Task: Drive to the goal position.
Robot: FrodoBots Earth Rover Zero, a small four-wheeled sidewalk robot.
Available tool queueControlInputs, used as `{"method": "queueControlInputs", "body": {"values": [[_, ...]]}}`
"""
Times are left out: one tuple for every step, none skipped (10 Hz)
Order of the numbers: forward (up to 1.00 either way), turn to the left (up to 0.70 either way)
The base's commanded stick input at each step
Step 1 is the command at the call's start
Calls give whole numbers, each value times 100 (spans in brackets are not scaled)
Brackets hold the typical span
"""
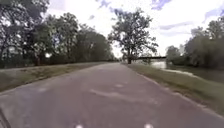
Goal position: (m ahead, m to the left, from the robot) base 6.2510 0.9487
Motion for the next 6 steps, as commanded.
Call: {"method": "queueControlInputs", "body": {"values": [[100,0],[100,0],[100,0],[100,0],[100,0],[100,0]]}}
